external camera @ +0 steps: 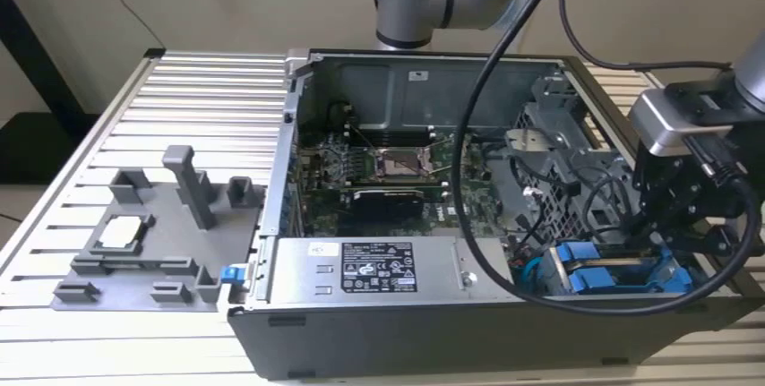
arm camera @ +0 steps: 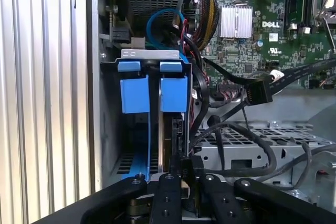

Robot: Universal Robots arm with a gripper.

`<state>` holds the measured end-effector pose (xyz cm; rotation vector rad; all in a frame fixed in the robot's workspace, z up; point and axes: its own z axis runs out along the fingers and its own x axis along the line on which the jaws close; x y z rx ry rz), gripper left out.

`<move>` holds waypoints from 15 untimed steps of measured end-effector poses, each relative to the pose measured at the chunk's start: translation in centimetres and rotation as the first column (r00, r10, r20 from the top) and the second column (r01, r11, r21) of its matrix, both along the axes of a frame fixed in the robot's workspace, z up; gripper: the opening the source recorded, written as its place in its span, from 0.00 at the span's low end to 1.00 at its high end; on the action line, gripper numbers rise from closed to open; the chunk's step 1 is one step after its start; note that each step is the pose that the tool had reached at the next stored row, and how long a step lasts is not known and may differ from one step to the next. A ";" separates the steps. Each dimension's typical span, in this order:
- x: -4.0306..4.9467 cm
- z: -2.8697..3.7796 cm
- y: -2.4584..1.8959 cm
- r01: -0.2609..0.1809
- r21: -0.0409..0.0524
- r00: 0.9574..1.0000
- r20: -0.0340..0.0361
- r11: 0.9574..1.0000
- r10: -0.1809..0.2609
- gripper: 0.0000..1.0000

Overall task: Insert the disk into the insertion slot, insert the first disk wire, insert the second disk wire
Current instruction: 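Insert the first disk wire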

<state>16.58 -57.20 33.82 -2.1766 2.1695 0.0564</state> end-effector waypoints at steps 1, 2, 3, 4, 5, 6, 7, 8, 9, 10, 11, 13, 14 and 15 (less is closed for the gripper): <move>0.00 0.00 0.00 0.002 0.000 1.000 0.000 1.000 -0.002 0.20; 0.00 -0.01 0.00 0.003 0.000 1.000 0.000 1.000 -0.003 0.20; 0.00 -0.03 0.00 0.005 0.000 1.000 0.000 1.000 -0.005 0.20; 0.00 -0.06 0.00 0.007 0.000 1.000 0.000 1.000 -0.007 0.20; 0.00 -0.11 -0.01 0.008 0.000 1.000 0.000 1.000 -0.008 0.20; 0.00 -0.16 0.00 0.011 0.001 1.000 0.000 1.000 -0.011 0.20; 0.00 -0.24 0.00 0.013 0.001 1.000 0.000 1.000 -0.013 0.20; 0.00 -0.31 -0.01 0.016 0.001 1.000 0.000 1.000 -0.016 0.20; 0.00 -0.35 -0.01 0.018 0.000 1.000 0.000 1.000 -0.018 0.20; 0.00 -0.36 -0.01 0.020 0.000 1.000 0.000 1.000 -0.020 0.20; 0.00 -0.37 -0.02 0.022 0.001 1.000 0.000 1.000 -0.022 0.20; 0.00 -0.44 -0.03 0.024 0.001 1.000 0.000 1.000 -0.024 0.20; 0.00 -0.51 -0.04 0.025 0.001 1.000 0.000 1.000 -0.025 0.20; 0.00 -0.55 -0.05 0.026 0.001 1.000 0.000 1.000 -0.026 0.20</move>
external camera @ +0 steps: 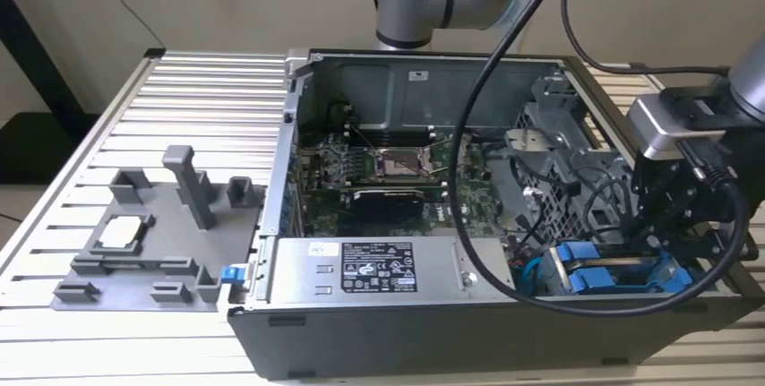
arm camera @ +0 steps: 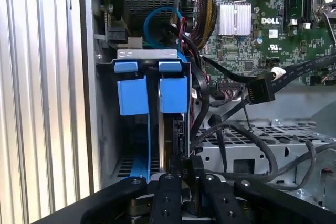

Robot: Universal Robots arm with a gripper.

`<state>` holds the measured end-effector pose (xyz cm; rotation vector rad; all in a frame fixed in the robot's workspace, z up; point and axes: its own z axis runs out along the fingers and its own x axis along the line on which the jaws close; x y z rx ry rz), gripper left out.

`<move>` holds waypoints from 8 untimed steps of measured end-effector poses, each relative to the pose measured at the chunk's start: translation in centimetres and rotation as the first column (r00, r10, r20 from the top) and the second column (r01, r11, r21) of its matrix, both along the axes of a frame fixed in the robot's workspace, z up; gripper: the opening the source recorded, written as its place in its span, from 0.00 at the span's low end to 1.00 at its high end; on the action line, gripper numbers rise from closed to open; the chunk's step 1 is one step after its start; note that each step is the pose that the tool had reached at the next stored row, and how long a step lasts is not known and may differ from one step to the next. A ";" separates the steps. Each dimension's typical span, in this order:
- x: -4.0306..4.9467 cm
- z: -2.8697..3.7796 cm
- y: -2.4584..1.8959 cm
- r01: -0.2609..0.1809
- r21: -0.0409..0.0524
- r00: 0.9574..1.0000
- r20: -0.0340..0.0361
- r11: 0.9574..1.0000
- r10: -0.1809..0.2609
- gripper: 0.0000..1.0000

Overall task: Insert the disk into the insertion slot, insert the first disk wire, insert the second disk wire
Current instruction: 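Insert the first disk wire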

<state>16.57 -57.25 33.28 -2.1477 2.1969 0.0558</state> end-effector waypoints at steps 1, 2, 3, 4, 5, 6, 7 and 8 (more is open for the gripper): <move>0.00 0.00 -0.02 0.001 0.000 1.000 0.000 1.000 -0.001 0.20; 0.00 -0.01 -0.02 0.002 0.000 1.000 0.000 1.000 -0.002 0.20; 0.00 0.05 -0.03 0.002 0.000 1.000 -0.001 1.000 -0.002 0.21; -0.01 0.25 -0.03 0.003 0.001 1.000 -0.002 1.000 -0.003 0.21; -0.01 0.56 -0.03 0.003 0.001 1.000 -0.003 1.000 -0.003 0.27; 0.00 0.88 -0.02 0.003 0.000 1.000 -0.005 1.000 -0.003 0.27; 0.00 1.17 -0.03 0.003 0.000 1.000 -0.006 1.000 -0.003 0.27; 0.00 1.47 -0.03 0.003 0.000 1.000 -0.007 1.000 -0.003 0.27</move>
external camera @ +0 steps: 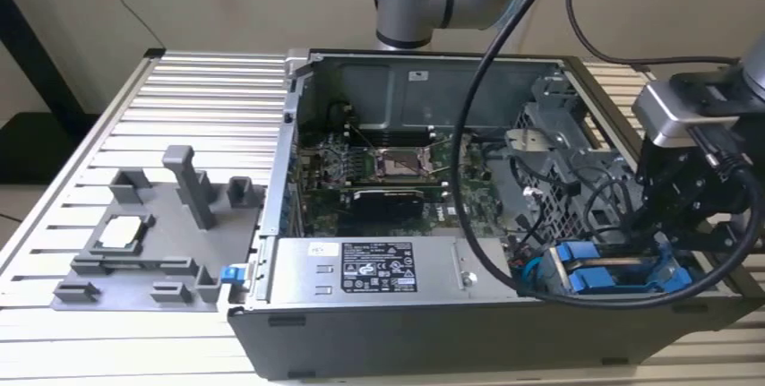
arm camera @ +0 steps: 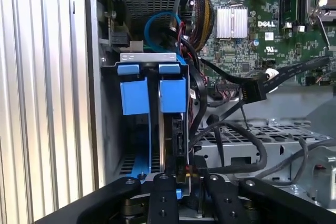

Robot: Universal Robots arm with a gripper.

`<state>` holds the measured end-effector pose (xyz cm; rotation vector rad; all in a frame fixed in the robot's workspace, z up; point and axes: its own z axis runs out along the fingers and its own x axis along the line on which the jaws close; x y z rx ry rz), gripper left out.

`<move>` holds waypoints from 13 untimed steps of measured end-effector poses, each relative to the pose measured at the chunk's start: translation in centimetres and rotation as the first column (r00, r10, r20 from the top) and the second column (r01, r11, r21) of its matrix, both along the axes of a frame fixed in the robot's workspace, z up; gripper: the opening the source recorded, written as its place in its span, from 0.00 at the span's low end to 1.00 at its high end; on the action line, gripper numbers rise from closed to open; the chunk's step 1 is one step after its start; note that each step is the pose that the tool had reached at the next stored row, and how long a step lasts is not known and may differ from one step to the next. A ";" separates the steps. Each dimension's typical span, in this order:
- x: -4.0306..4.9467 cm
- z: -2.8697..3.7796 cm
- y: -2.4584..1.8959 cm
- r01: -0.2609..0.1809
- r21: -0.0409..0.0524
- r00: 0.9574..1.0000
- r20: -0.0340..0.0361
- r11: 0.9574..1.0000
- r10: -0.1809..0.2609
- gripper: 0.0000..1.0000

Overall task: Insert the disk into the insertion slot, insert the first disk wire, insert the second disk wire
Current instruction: 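Insert the first disk wire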

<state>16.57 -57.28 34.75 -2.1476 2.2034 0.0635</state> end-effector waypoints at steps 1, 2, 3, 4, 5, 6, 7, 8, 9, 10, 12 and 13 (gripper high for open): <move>0.00 0.32 0.00 0.000 0.000 1.000 0.000 1.000 0.000 0.27; 0.00 0.65 0.00 0.000 0.000 1.000 -0.001 1.000 0.000 0.27; 0.00 0.98 0.00 0.000 0.000 1.000 -0.001 1.000 0.000 0.27; 0.00 1.29 0.00 0.001 0.000 1.000 -0.001 1.000 -0.001 0.27; 0.00 1.62 0.00 0.001 0.000 1.000 -0.001 1.000 -0.001 0.27; 0.00 1.98 0.00 0.001 0.000 1.000 -0.001 1.000 -0.001 0.27; 0.00 2.32 0.00 0.001 0.000 1.000 -0.001 1.000 -0.001 0.27; 0.00 2.67 0.00 0.002 0.000 1.000 -0.002 1.000 -0.002 0.27; 0.01 3.03 0.00 0.002 0.000 1.000 -0.002 1.000 -0.002 0.27; 0.00 3.40 0.00 0.002 0.000 1.000 -0.002 1.000 -0.002 0.27; 0.01 3.90 0.01 0.003 0.000 1.000 -0.002 1.000 -0.003 0.27; 0.00 3.96 0.00 0.003 0.000 1.000 -0.002 1.000 -0.003 0.27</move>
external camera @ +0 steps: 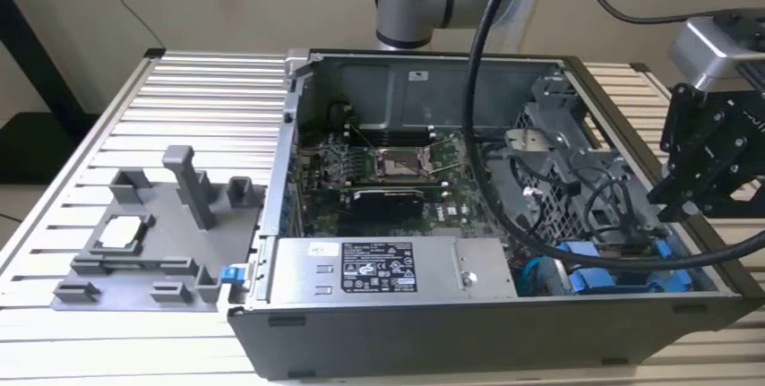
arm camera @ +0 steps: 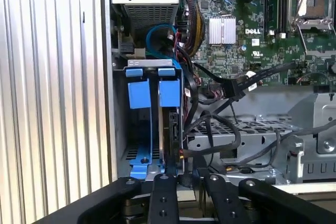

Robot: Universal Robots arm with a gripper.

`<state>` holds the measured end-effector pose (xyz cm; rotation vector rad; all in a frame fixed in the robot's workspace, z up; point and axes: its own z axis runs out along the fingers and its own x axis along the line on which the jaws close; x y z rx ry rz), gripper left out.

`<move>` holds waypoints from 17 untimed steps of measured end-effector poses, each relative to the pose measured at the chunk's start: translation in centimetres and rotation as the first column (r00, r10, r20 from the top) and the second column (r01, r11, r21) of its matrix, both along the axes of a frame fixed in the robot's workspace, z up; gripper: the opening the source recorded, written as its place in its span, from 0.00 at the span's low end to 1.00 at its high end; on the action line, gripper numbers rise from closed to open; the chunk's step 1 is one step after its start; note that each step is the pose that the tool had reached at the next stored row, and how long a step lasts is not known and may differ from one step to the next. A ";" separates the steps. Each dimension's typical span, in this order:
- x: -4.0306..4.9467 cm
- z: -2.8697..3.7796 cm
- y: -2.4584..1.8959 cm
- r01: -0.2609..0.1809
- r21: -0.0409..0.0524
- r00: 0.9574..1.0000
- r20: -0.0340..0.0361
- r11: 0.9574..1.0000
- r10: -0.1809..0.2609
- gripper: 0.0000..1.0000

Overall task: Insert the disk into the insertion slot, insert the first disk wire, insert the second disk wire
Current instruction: 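Insert the first disk wire, then insert the second disk wire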

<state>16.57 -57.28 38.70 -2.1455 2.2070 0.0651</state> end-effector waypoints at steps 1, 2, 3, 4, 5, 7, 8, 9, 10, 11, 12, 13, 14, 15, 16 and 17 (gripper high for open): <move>0.00 -0.01 0.00 0.000 0.000 1.000 0.000 1.000 0.000 0.27; 0.00 -0.01 0.00 0.000 0.000 1.000 0.000 1.000 0.000 0.27; 0.00 -0.01 0.00 0.000 0.000 1.000 0.000 1.000 0.000 0.27; 0.00 0.00 0.00 0.000 0.000 1.000 0.000 1.000 0.000 0.27; 0.00 0.01 0.03 0.000 0.000 1.000 0.000 1.000 0.000 0.27; -0.01 0.01 0.21 0.000 0.000 1.000 0.000 1.000 0.000 0.27; -0.01 0.01 0.31 0.000 0.000 1.000 0.000 1.000 0.000 0.27; -0.01 0.01 0.47 0.000 0.000 1.000 0.000 1.000 0.000 0.27; -0.01 0.01 0.67 0.000 0.000 1.000 0.000 1.000 0.000 0.27; -0.01 0.01 0.88 0.000 0.000 1.000 0.000 1.000 0.000 0.27; -0.01 0.00 1.10 0.000 0.000 1.000 0.000 1.000 0.000 0.27; -0.01 0.01 1.33 0.000 0.000 1.000 0.000 1.000 0.000 0.27; -0.01 0.00 1.56 0.000 0.000 1.000 0.000 1.000 0.000 0.27; -0.01 0.01 1.81 0.000 0.000 1.000 0.000 1.000 0.000 0.27; -0.01 0.00 2.08 0.000 0.000 1.000 0.000 1.000 0.000 0.27; -0.01 0.00 2.34 0.000 0.000 1.000 0.000 1.000 0.000 0.27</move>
